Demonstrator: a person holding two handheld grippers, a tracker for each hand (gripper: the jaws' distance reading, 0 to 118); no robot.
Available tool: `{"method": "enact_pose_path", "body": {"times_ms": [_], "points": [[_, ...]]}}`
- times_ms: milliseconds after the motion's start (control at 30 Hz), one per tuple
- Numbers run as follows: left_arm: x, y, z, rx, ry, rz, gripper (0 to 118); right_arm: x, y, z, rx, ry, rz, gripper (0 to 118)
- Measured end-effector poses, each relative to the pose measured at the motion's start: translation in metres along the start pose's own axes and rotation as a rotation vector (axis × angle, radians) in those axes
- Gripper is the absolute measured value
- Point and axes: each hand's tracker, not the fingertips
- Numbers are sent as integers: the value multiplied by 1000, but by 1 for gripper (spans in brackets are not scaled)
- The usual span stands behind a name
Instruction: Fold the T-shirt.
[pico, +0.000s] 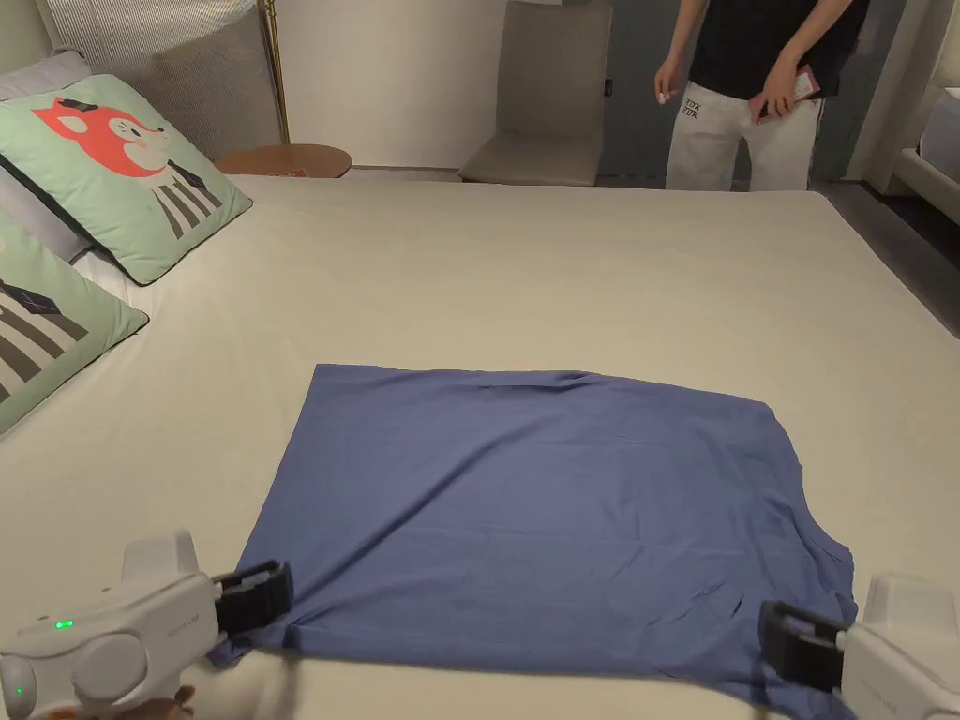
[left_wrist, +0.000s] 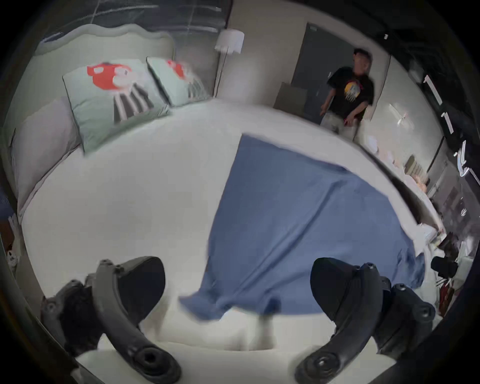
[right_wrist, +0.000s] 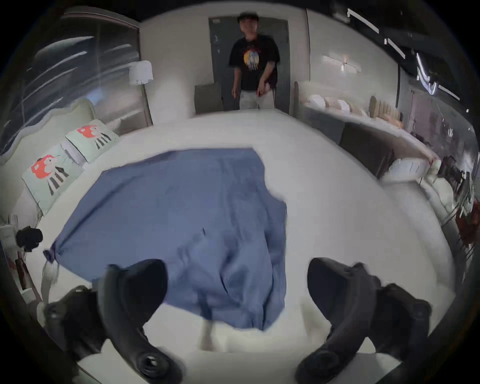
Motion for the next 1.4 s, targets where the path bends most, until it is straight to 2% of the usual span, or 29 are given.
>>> {"method": "enact_pose_path", "body": {"times_ms": [200, 367, 433, 467, 500, 533, 567, 600, 633, 700, 900, 1200, 1333, 1367, 1400], "points": [[62, 54, 48, 301, -105, -83, 110, -38, 68, 45, 325, 6, 59, 112], [101, 62, 72, 472, -125, -162, 109, -62, 88, 66, 475, 7, 99, 112], [113, 59, 81, 527, -113, -193, 102, -72, 92, 74, 499, -14, 122, 107], [118, 57, 83, 546, -107, -205, 90, -75, 91, 76, 510, -28, 131, 99], [122, 56, 85, 548, -106, -216, 70, -77, 89, 74, 524, -40, 141, 88], [126, 54, 86, 554, -107, -222, 32, -77, 86, 70, 534, -44, 147, 65], [124, 54, 81, 557, -102, -226, 1, -78, 85, 71, 540, -43, 154, 40], [125, 53, 80, 557, -106, -232, 0, -79, 85, 71, 542, -48, 156, 12], [126, 51, 81, 558, -117, -234, 0, -79, 85, 70, 544, -52, 161, 1], [122, 52, 77, 538, -153, -227, 0, -74, 86, 71, 553, -46, 161, 1], [112, 53, 69, 483, -130, -222, 0, -73, 91, 70, 545, -32, 155, 1], [55, 40, 30, 13, 15, -235, 0, -73, 87, 62, 519, -14, 144, 1], [28, 19, 18, -143, -2, -171, 0, -75, 84, 61, 506, -5, 144, 1], [12, 12, 8, -187, -5, -147, 7, -76, 83, 60, 501, -5, 146, 1], [7, 7, 7, -188, -9, -135, 28, -76, 82, 59, 496, -4, 148, 1]]}}
